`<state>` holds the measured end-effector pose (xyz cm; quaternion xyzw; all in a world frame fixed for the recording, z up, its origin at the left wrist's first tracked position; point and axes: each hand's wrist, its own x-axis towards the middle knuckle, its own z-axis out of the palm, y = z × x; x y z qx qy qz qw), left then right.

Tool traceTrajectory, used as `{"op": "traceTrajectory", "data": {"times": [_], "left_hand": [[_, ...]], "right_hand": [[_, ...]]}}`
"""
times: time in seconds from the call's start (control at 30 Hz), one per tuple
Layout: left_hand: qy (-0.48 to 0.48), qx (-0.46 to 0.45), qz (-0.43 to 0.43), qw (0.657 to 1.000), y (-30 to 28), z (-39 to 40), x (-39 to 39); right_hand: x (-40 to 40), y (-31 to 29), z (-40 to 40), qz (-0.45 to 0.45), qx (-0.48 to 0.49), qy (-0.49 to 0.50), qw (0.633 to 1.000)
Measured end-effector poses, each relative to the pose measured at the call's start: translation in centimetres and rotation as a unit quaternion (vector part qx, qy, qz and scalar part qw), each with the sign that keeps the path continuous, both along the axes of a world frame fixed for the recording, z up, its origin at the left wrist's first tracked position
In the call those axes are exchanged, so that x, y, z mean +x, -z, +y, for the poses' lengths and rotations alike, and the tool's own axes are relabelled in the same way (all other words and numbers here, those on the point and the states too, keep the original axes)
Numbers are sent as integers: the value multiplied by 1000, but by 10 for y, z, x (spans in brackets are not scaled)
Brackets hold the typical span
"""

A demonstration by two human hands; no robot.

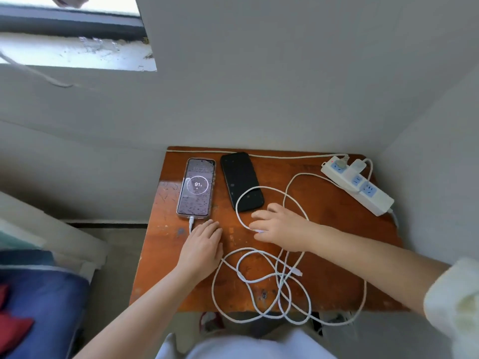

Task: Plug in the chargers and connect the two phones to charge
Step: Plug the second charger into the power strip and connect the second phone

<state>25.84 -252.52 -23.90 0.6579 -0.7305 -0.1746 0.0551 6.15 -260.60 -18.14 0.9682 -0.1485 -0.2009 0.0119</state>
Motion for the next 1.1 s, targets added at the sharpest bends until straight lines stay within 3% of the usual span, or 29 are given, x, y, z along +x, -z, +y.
{"op": "traceTrajectory", "data": {"times": [0.13,0.33,0.5,0.63,0.77,0.93,1.1], "left_hand": [[-57,3,-1,998,0,18,-10],[-122,32,-8,992,1,29,-29],[-147,76,-34,986,7,24,-40],[-145,100,-53,983,9,23,-43],[-120,94,-76,985,1,13,-46],[-44,44,-65,996,-12,-28,-70],[58,2,-52,997,-18,-77,-118]], "right_hand": [[8,7,-22,173,-4,-171,970],[9,7,-57,133,-76,-221,963],[12,22,-53,67,-68,-131,987],[0,27,-47,-7,34,-62,997],[-22,8,-46,-126,-1,-3,992],[-84,-31,-48,-303,-85,170,934],[-161,-52,-42,-288,-193,354,868]]}}
